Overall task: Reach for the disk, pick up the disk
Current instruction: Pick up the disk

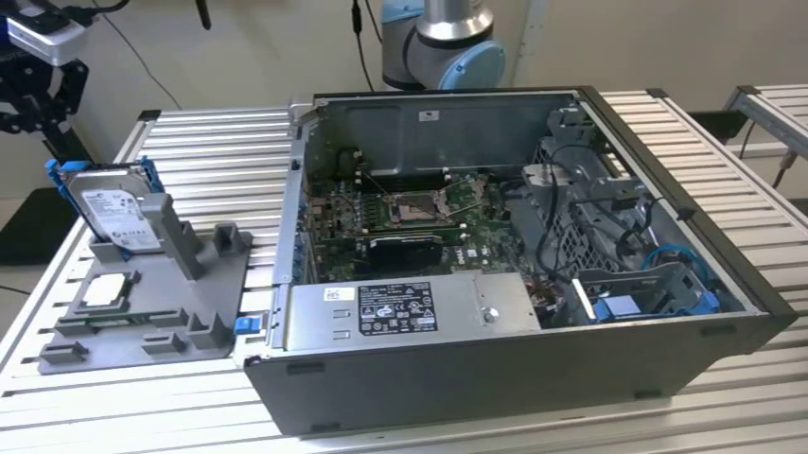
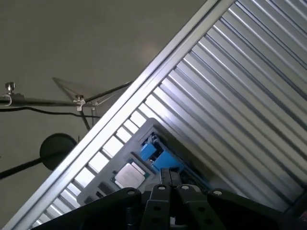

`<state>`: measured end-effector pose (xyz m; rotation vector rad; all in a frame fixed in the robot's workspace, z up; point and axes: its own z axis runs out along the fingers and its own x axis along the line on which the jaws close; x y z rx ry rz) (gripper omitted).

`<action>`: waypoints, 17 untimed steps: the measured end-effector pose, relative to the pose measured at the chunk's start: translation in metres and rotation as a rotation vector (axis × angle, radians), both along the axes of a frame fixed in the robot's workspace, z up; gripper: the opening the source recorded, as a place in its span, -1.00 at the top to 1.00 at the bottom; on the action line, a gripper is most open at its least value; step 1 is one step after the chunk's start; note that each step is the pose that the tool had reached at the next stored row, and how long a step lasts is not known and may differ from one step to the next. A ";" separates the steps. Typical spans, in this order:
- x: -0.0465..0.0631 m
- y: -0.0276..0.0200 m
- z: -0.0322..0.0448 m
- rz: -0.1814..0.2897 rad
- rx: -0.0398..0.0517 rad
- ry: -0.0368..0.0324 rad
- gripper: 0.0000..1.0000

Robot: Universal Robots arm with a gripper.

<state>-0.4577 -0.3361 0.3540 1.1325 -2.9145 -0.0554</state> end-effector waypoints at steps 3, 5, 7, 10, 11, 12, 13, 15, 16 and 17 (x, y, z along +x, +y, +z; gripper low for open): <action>0.000 0.0000 0.0000 0.056 0.0000 0.0000 1.00; 0.000 0.0000 0.0000 0.091 0.0000 -0.0001 1.00; 0.000 0.0000 0.0000 0.128 -0.0001 -0.0005 1.00; 0.000 0.0000 0.0000 0.183 -0.0002 -0.0023 1.00; 0.000 0.0000 -0.0001 0.201 -0.0003 -0.0037 1.00; 0.000 0.0000 -0.0001 0.219 -0.0004 -0.0053 1.00; 0.000 0.0000 -0.0001 0.238 -0.0006 -0.0069 1.00; 0.000 0.0000 -0.0004 0.275 -0.0006 -0.0093 1.00; 0.000 0.0000 -0.0004 0.293 -0.0006 -0.0099 1.00; 0.000 0.0000 -0.0004 0.311 -0.0007 -0.0102 1.00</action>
